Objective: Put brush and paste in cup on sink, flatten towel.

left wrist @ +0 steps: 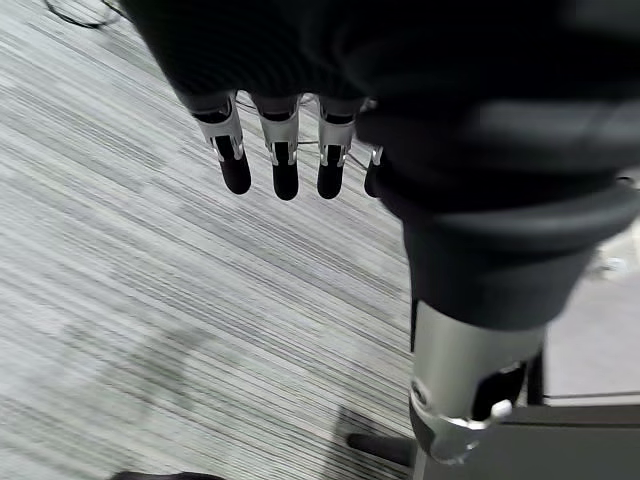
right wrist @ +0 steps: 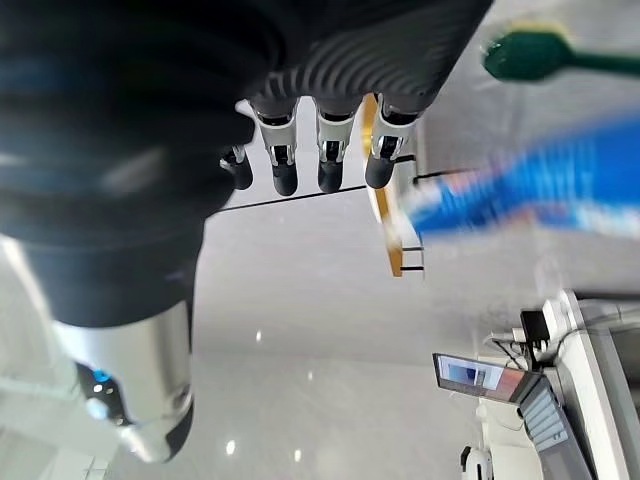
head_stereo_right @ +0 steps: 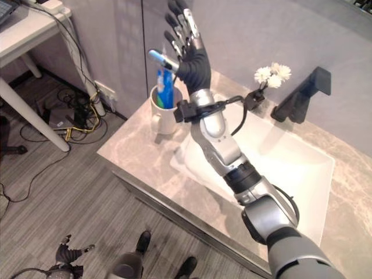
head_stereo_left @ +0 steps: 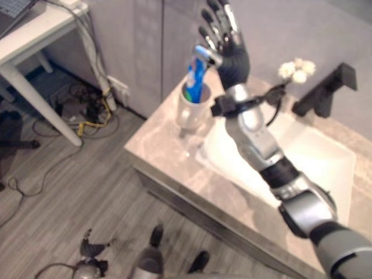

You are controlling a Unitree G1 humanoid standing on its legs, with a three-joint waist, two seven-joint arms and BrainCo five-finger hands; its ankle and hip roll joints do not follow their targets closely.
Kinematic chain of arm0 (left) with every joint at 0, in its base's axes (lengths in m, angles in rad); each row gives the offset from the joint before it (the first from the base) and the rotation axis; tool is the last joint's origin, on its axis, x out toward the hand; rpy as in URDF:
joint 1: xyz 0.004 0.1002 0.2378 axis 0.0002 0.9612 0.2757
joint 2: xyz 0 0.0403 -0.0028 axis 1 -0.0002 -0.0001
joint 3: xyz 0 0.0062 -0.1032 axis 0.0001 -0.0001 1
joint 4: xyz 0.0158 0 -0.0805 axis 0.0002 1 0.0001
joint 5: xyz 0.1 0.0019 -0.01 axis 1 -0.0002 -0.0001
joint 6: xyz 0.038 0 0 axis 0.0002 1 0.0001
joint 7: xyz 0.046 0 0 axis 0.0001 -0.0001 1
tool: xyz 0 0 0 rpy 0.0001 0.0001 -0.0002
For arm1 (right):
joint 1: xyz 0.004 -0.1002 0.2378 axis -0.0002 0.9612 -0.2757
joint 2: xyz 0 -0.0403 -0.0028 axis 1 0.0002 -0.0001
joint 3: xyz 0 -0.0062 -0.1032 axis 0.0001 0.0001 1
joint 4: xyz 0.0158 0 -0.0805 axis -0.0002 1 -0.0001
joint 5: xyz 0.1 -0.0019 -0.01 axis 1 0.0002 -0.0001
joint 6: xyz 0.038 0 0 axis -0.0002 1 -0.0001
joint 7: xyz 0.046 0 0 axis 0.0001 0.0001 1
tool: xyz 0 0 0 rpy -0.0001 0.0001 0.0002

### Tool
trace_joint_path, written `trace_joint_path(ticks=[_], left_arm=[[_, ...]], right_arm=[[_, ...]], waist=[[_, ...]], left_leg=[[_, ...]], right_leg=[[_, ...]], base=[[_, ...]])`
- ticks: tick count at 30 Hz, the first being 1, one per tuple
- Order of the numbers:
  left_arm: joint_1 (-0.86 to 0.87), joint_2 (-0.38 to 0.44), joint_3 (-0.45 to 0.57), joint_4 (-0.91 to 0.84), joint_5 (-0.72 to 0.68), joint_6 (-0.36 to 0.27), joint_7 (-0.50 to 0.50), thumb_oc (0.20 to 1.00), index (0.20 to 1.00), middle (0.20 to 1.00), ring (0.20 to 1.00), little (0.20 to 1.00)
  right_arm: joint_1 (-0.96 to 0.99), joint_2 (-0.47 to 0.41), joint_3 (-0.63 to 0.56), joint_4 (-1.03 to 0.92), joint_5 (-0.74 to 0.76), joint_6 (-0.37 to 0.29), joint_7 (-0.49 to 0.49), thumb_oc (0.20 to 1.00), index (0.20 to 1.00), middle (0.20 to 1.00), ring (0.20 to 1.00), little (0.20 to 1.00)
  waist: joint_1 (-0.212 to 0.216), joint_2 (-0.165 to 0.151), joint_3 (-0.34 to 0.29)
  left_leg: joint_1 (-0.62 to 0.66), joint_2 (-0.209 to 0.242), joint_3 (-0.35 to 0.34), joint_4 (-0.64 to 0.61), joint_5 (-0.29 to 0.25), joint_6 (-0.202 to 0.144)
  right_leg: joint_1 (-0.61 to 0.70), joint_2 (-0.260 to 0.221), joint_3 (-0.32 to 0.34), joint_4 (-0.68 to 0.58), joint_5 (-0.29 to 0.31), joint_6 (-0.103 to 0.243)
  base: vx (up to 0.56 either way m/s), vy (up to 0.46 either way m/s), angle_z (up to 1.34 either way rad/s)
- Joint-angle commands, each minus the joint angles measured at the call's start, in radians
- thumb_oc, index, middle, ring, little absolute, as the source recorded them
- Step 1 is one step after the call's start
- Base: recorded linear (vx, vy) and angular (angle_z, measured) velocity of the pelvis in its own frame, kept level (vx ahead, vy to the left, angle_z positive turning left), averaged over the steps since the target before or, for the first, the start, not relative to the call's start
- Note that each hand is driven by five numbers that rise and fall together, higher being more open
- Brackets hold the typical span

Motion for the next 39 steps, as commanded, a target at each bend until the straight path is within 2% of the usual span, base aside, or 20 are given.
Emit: trace_joint_path(ticks=[1, 6, 10, 14, 17, 18, 19, 21, 23, 25, 29, 32, 37, 39], left_arm=[[0.008, 0.056, -0.043, -0.02, -0.001, -0.051, -0.017, 1.0, 1.0, 1.0, 1.0, 1.0], [0.029, 0.078, -0.049, -0.117, -0.004, -0.063, -0.041, 1.0, 1.0, 1.0, 1.0, 1.0], [0.062, 0.101, -0.014, -0.252, -0.022, -0.082, -0.052, 1.0, 1.0, 1.0, 1.0, 1.0], [0.116, 0.108, 0.074, -0.39, -0.044, -0.098, -0.055, 1.0, 1.0, 1.0, 1.0, 1.0], [0.137, 0.108, 0.11, -0.422, -0.048, -0.102, -0.055, 1.0, 1.0, 1.0, 1.0, 1.0], [0.165, 0.108, 0.161, -0.464, -0.048, -0.11, -0.056, 1.0, 1.0, 1.0, 1.0, 1.0], [0.168, 0.109, 0.162, -0.466, -0.048, -0.108, -0.057, 1.0, 1.0, 1.0, 1.0, 1.0], [0.207, 0.107, 0.255, -0.533, -0.048, -0.122, -0.054, 1.0, 1.0, 1.0, 1.0, 1.0], [0.216, 0.107, 0.273, -0.546, -0.054, -0.127, -0.054, 1.0, 1.0, 1.0, 1.0, 1.0], [0.225, 0.111, 0.331, -0.572, -0.053, -0.145, -0.05, 1.0, 1.0, 1.0, 1.0, 1.0], [0.23, 0.125, 0.402, -0.642, -0.021, -0.157, -0.021, 1.0, 1.0, 1.0, 1.0, 1.0], [0.222, 0.138, 0.459, -0.706, -0.011, -0.164, 0.005, 1.0, 1.0, 1.0, 1.0, 1.0], [0.192, 0.133, 0.473, -0.757, -0.033, -0.17, 0.023, 1.0, 1.0, 1.0, 1.0, 1.0], [0.153, 0.135, 0.45, -0.761, -0.067, -0.177, 0.022, 1.0, 1.0, 1.0, 1.0, 1.0]], right_arm=[[-0.052, -0.053, -0.033, -0.078, -0.102, -0.041, -0.047, 1.0, 1.0, 1.0, 1.0, 1.0], [-0.009, -0.065, -0.105, -0.132, -0.184, -0.042, -0.087, 1.0, 1.0, 1.0, 1.0, 1.0], [0.058, -0.073, -0.192, -0.187, -0.262, -0.043, -0.132, 1.0, 1.0, 1.0, 1.0, 1.0], [0.211, -0.08, -0.356, -0.256, -0.311, -0.061, -0.182, 1.0, 1.0, 1.0, 1.0, 1.0], [0.272, -0.091, -0.421, -0.277, -0.326, -0.065, -0.199, 1.0, 1.0, 1.0, 1.0, 1.0], [0.347, -0.115, -0.497, -0.29, -0.337, -0.068, -0.214, 1.0, 1.0, 1.0, 1.0, 1.0], [0.351, -0.114, -0.498, -0.294, -0.338, -0.066, -0.214, 1.0, 1.0, 1.0, 1.0, 1.0], [0.499, -0.187, -0.662, -0.293, -0.426, -0.052, -0.268, 1.0, 1.0, 1.0, 1.0, 1.0], [0.535, -0.211, -0.704, -0.286, -0.466, -0.044, -0.287, 1.0, 1.0, 1.0, 1.0, 1.0], [0.632, -0.311, -0.816, -0.23, -0.57, -0.017, -0.337, 1.0, 1.0, 1.0, 1.0, 1.0], [0.774, -0.385, -0.992, -0.092, -0.606, 0.013, -0.418, 1.0, 1.0, 1.0, 1.0, 1.0], [0.886, -0.389, -1.105, 0.048, -0.582, 0.04, -0.456, 1.0, 1.0, 1.0, 1.0, 1.0], [0.975, -0.353, -1.163, 0.198, -0.544, 0.068, -0.479, 1.0, 1.0, 1.0, 1.0, 1.0], [1.014, -0.351, -1.141, 0.411, -0.488, 0.095, -0.466, 1.0, 1.0, 1.0, 1.0, 1.0]], waist=[[-0.01, 0.035, -0.06], [-0.022, 0.055, -0.075], [-0.033, 0.078, -0.087], [-0.052, 0.106, -0.101], [-0.062, 0.114, -0.104], [-0.078, 0.124, -0.108], [-0.076, 0.123, -0.109], [-0.097, 0.132, -0.114], [-0.102, 0.134, -0.118], [-0.116, 0.134, -0.123], [-0.145, 0.137, -0.126], [-0.181, 0.142, -0.127], [-0.213, 0.146, -0.128], [-0.232, 0.146, -0.125]], left_leg=[[0.01, 0.023, -0.038, 0.003, -0.088, 0.03], [0.016, 0.018, -0.033, 0.003, -0.082, 0.037], [0.028, 0.018, -0.026, 0.003, -0.084, 0.037], [0.047, 0.021, -0.004, 0.003, -0.088, 0.037], [0.055, 0.022, 0.006, 0.003, -0.092, 0.04], [0.066, 0.022, 0.017, 0.003, -0.097, 0.044], [0.066, 0.022, 0.018, 0.003, -0.098, 0.044], [0.08, 0.024, 0.03, 0.003, -0.107, 0.043], [0.079, 0.023, 0.031, 0.003, -0.106, 0.045], [0.083, 0.023, 0.033, 0.003, -0.109, 0.044], [0.09, 0.027, 0.041, 0.003, -0.115, 0.044], [0.092, 0.031, 0.049, 0.003, -0.119, 0.041], [0.097, 0.038, 0.065, 0.003, -0.123, 0.038], [0.103, 0.044, 0.077, 0.003, -0.128, 0.034]], right_leg=[[0.038, -0.062, -0.025, 0.005, 0.014, 0.046], [0.045, -0.069, -0.03, 0.005, 0.017, 0.04], [0.055, -0.071, -0.028, 0.005, 0.013, 0.04], [0.063, -0.072, -0.013, 0.005, 0.009, 0.041], [0.063, -0.073, 0.001, 0.005, 0.009, 0.042], [0.062, -0.074, 0.016, 0.005, 0.01, 0.043], [0.061, -0.074, 0.017, 0.005, 0.011, 0.043], [0.067, -0.074, 0.029, 0.005, 0.007, 0.045], [0.066, -0.075, 0.029, 0.005, 0.008, 0.046], [0.065, -0.075, 0.033, 0.005, 0.008, 0.049], [0.063, -0.073, 0.045, 0.005, 0.007, 0.052], [0.056, -0.069, 0.059, 0.005, 0.005, 0.051], [0.046, -0.061, 0.078, 0.005, 0.004, 0.049], [0.041, -0.055, 0.092, 0.005, 0.003, 0.049]], base=[[0.0, 0.0, 0.0], [-0.04, -0.001, -0.02], [-0.03, -0.011, 0.0], [-0.04, -0.004, -0.07], [-0.02, 0.006, -0.18], [-0.01, 0.011, -0.17], [0.01, 0.009, -0.21], [0.01, -0.002, -0.24], [0.0, 0.001, -0.07], [0.02, -0.009, -0.21], [0.02, -0.012, -0.07], [0.03, -0.025, -0.06], [0.03, -0.024, -0.14], [0.02, -0.022, -0.16]])
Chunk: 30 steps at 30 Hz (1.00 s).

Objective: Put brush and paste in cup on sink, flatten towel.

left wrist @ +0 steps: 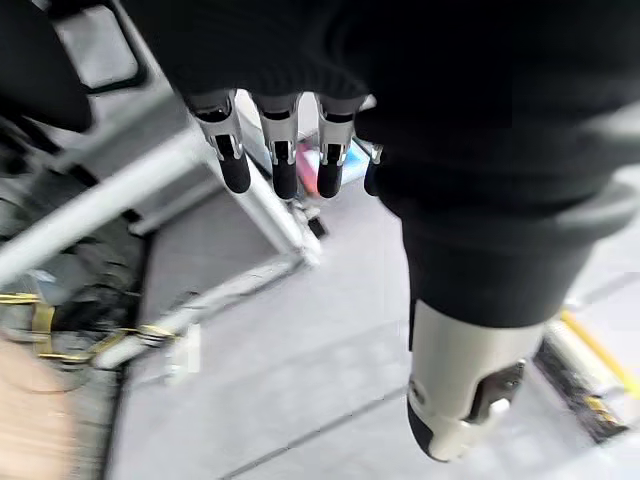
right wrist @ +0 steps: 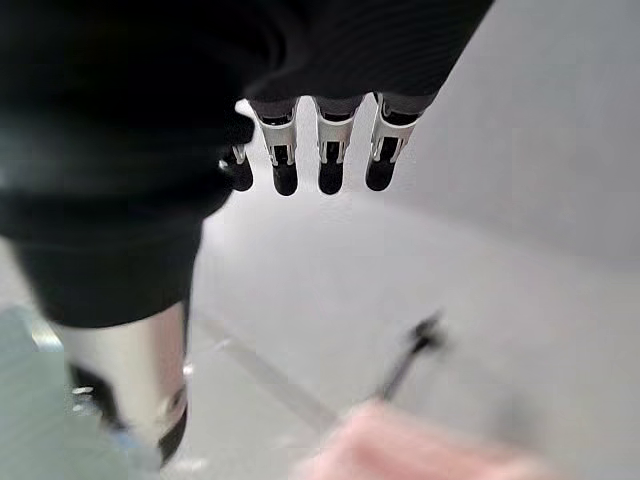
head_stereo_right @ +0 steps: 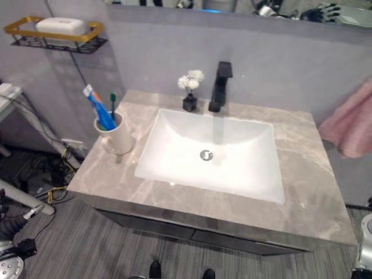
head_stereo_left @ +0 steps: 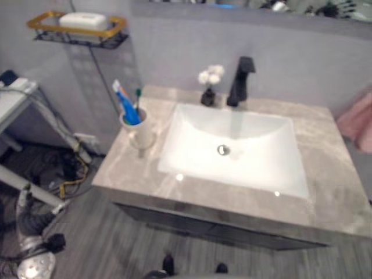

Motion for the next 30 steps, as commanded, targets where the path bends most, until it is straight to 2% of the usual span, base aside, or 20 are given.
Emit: trace_joint_path(ticks=[1, 4, 5, 6, 11, 14, 15, 16, 23, 30], left_arm=[[-0.048, 0.069, 0.018, -0.037, -0.029, -0.071, 0.029, 1.0, 1.0, 1.0, 1.0, 1.0], [-0.095, 0.071, -0.037, -0.075, -0.027, -0.074, 0.013, 1.0, 1.0, 1.0, 1.0, 1.0], [-0.096, 0.071, -0.037, -0.075, -0.027, -0.074, 0.013, 1.0, 1.0, 1.0, 1.0, 1.0], [-0.129, 0.078, -0.075, -0.088, -0.023, -0.073, 0.006, 1.0, 1.0, 1.0, 1.0, 1.0], [-0.168, 0.084, -0.123, -0.122, -0.016, -0.072, -0.004, 1.0, 1.0, 1.0, 1.0, 1.0], [-0.186, 0.085, -0.151, -0.142, -0.015, -0.069, -0.02, 1.0, 1.0, 1.0, 1.0, 1.0], [-0.205, 0.085, -0.169, -0.152, -0.023, -0.068, -0.04, 1.0, 1.0, 1.0, 1.0, 1.0], [-0.21, 0.083, -0.176, -0.158, -0.028, -0.066, -0.047, 1.0, 1.0, 1.0, 1.0, 1.0], [-0.189, 0.041, -0.184, -0.216, -0.056, -0.051, -0.11, 1.0, 1.0, 1.0, 1.0, 1.0], [-0.106, 0.011, -0.15, -0.262, -0.07, -0.046, -0.131, 1.0, 1.0, 1.0, 1.0, 1.0]], right_arm=[[-0.055, -0.054, -0.006, 0.124, 0.067, -0.004, -0.008, 1.0, 1.0, 1.0, 1.0, 1.0], [-0.026, -0.031, 0.039, 0.339, 0.11, 0.004, 0.028, 1.0, 1.0, 1.0, 1.0, 1.0], [-0.028, -0.033, 0.04, 0.342, 0.11, 0.003, 0.028, 1.0, 1.0, 1.0, 1.0, 1.0], [-0.031, -0.007, 0.08, 0.452, 0.145, 0.006, 0.05, 1.0, 1.0, 1.0, 1.0, 1.0], [-0.054, 0.038, 0.15, 0.64, 0.237, 0.013, 0.125, 1.0, 1.0, 1.0, 1.0, 1.0], [-0.057, 0.098, 0.224, 0.737, 0.268, 0.036, 0.199, 1.0, 1.0, 1.0, 1.0, 1.0], [-0.066, 0.135, 0.276, 0.832, 0.294, 0.065, 0.275, 1.0, 1.0, 1.0, 1.0, 1.0], [-0.07, 0.144, 0.298, 0.862, 0.289, 0.079, 0.297, 1.0, 1.0, 1.0, 1.0, 1.0], [-0.043, 0.25, 0.421, 0.956, 0.216, 0.138, 0.415, 1.0, 1.0, 1.0, 1.0, 1.0], [-0.032, 0.252, 0.428, 0.944, 0.207, 0.137, 0.437, 1.0, 1.0, 1.0, 1.0, 1.0]], waist=[[-0.001, -0.001, 0.002], [-0.02, 0.001, 0.009], [-0.02, 0.001, 0.009], [-0.032, 0.004, 0.013], [-0.04, 0.005, 0.02], [-0.046, 0.007, 0.022], [-0.047, 0.007, 0.022], [-0.047, 0.005, 0.021], [-0.042, 0.001, 0.014], [-0.029, 0.0, 0.014]], left_leg=[[0.012, 0.032, -0.052, 0.012, -0.1, 0.016], [0.016, 0.036, -0.037, 0.012, -0.103, 0.014], [0.016, 0.036, -0.037, 0.012, -0.103, 0.014], [0.018, 0.038, -0.028, 0.012, -0.106, 0.013], [0.023, 0.042, -0.013, 0.012, -0.11, 0.01], [0.032, 0.047, -0.001, 0.012, -0.115, 0.008], [0.036, 0.048, 0.006, 0.012, -0.117, 0.007], [0.036, 0.048, 0.007, 0.012, -0.115, 0.008], [0.046, 0.054, 0.018, 0.012, -0.117, 0.005], [0.05, 0.056, 0.013, 0.012, -0.116, 0.004]], right_leg=[[0.034, -0.06, -0.043, 0.006, -0.011, 0.042], [0.026, -0.054, -0.026, 0.006, -0.011, 0.041], [0.025, -0.055, -0.026, 0.006, -0.011, 0.041], [0.021, -0.052, -0.018, 0.006, -0.011, 0.042], [0.013, -0.047, -0.001, 0.006, -0.01, 0.042], [0.012, -0.042, 0.009, 0.006, -0.012, 0.042], [0.01, -0.04, 0.017, 0.006, -0.013, 0.042], [0.009, -0.04, 0.02, 0.006, -0.012, 0.041], [0.011, -0.032, 0.031, 0.006, -0.017, 0.035], [0.018, -0.03, 0.024, 0.006, -0.021, 0.033]], base=[[0.02, -0.021, -0.21], [0.01, -0.012, -0.13], [0.03, -0.014, -0.14], [0.01, -0.007, -0.22], [0.02, -0.011, -0.15], [0.02, -0.01, -0.11], [0.02, -0.017, -0.06], [0.01, -0.013, -0.03], [0.01, -0.02, -0.06], [0.0, -0.011, -0.02]])
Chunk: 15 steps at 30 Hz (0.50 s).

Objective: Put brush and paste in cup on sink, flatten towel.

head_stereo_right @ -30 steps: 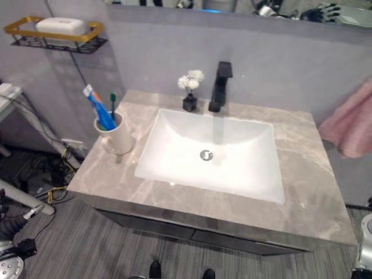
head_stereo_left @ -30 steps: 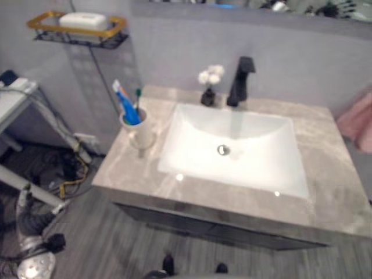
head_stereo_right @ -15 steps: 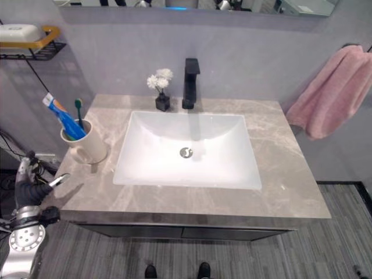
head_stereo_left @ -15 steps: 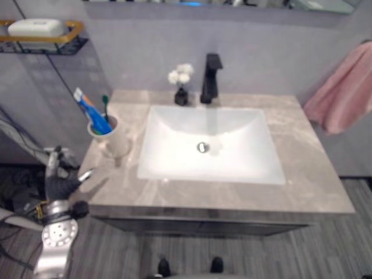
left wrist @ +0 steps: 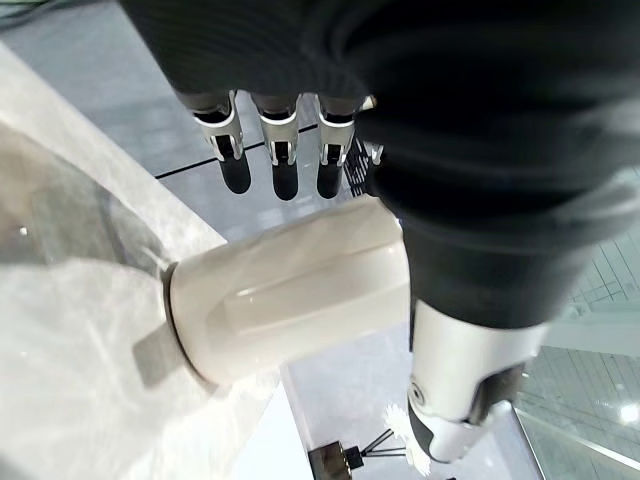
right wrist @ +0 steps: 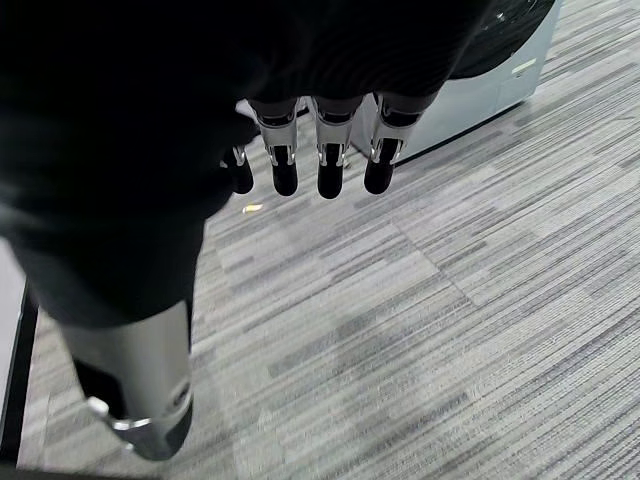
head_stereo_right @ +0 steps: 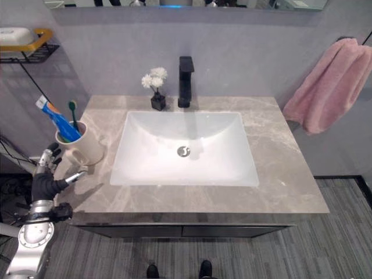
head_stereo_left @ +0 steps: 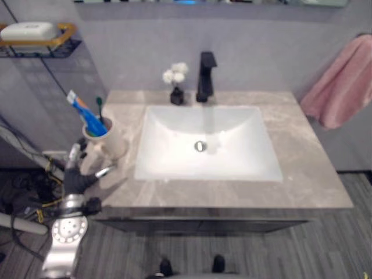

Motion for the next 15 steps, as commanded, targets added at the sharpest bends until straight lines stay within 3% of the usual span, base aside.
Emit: trace_joint_path(ticks=[1, 15], left_arm=[[0.01, -0.016, 0.088, -0.098, -0.037, -0.032, -0.007, 1.0, 1.0, 1.0, 1.0, 1.0], [0.075, -0.029, 0.029, -0.162, -0.109, -0.026, -0.068, 1.0, 1.0, 1.0, 1.0, 1.0]], right_arm=[[-0.024, -0.031, 0.015, 0.048, -0.014, -0.012, -0.005, 1.0, 1.0, 1.0, 1.0, 1.0], [-0.061, -0.048, 0.038, 0.012, -0.004, -0.023, -0.012, 1.0, 1.0, 1.0, 1.0, 1.0]], waist=[[0.017, -0.016, -0.002], [0.04, -0.023, 0.012]], left_leg=[[0.013, 0.035, -0.078, 0.014, -0.096, 0.012], [-0.006, 0.033, -0.108, 0.014, -0.084, 0.01]], right_leg=[[0.028, -0.05, -0.067, 0.006, -0.033, 0.039], [0.035, -0.051, -0.105, 0.006, -0.036, 0.036]], base=[[0.0, 0.0, 0.0], [-0.02, -0.014, 0.08]])
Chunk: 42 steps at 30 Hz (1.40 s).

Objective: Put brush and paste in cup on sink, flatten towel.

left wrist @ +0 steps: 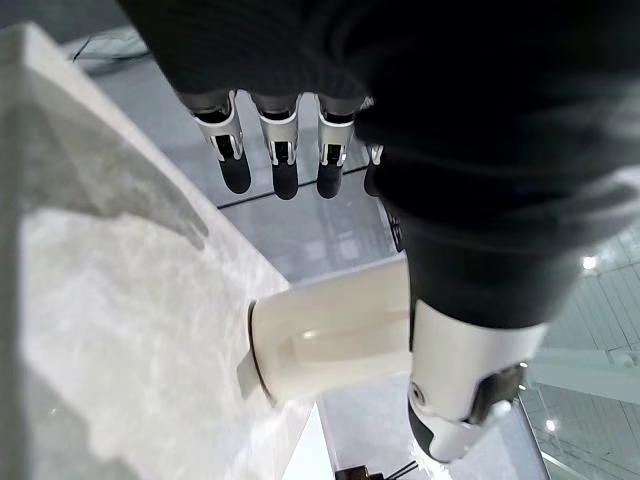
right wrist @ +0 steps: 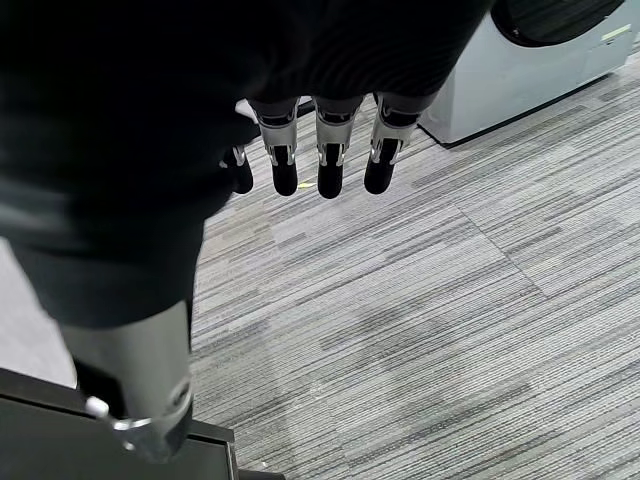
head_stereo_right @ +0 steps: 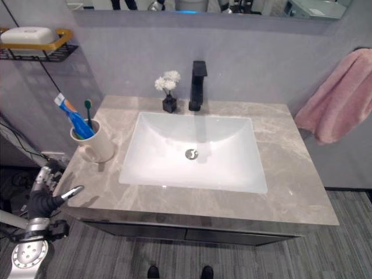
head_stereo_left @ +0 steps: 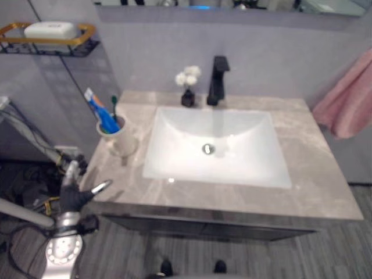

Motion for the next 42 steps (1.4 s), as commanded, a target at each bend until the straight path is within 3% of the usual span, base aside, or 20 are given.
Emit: trace_joint_path(ticks=[1, 9, 42], left_arm=[[-0.032, 0.014, 0.013, -0.117, -0.033, -0.033, -0.019, 1.0, 1.0, 1.0, 1.0, 1.0], [-0.079, 0.023, -0.043, -0.116, -0.034, -0.025, -0.024, 1.0, 1.0, 1.0, 1.0, 1.0], [-0.115, 0.037, -0.096, -0.133, -0.044, -0.017, -0.043, 1.0, 1.0, 1.0, 1.0, 1.0]], right_arm=[[-0.052, -0.033, 0.038, 0.052, -0.006, -0.018, -0.02, 1.0, 1.0, 1.0, 1.0, 1.0], [-0.058, -0.019, 0.061, 0.033, -0.025, -0.017, -0.042, 1.0, 1.0, 1.0, 1.0, 1.0], [-0.055, 0.009, 0.116, 0.015, -0.046, -0.015, -0.03, 1.0, 1.0, 1.0, 1.0, 1.0]], waist=[[0.002, -0.022, 0.016], [-0.013, -0.023, 0.02], [-0.03, -0.03, 0.017]], left_leg=[[-0.003, 0.035, -0.069, 0.013, -0.082, 0.009], [-0.012, 0.036, -0.065, 0.013, -0.081, 0.01], [-0.002, 0.048, -0.019, 0.013, -0.096, 0.011]], right_leg=[[0.02, -0.049, -0.067, 0.006, -0.028, 0.034], [0.006, -0.048, -0.059, 0.006, -0.02, 0.034], [-0.029, -0.031, 0.003, 0.006, -0.022, 0.035]], base=[[-0.02, -0.015, 0.1], [0.0, -0.007, 0.04], [0.02, -0.004, -0.05]])
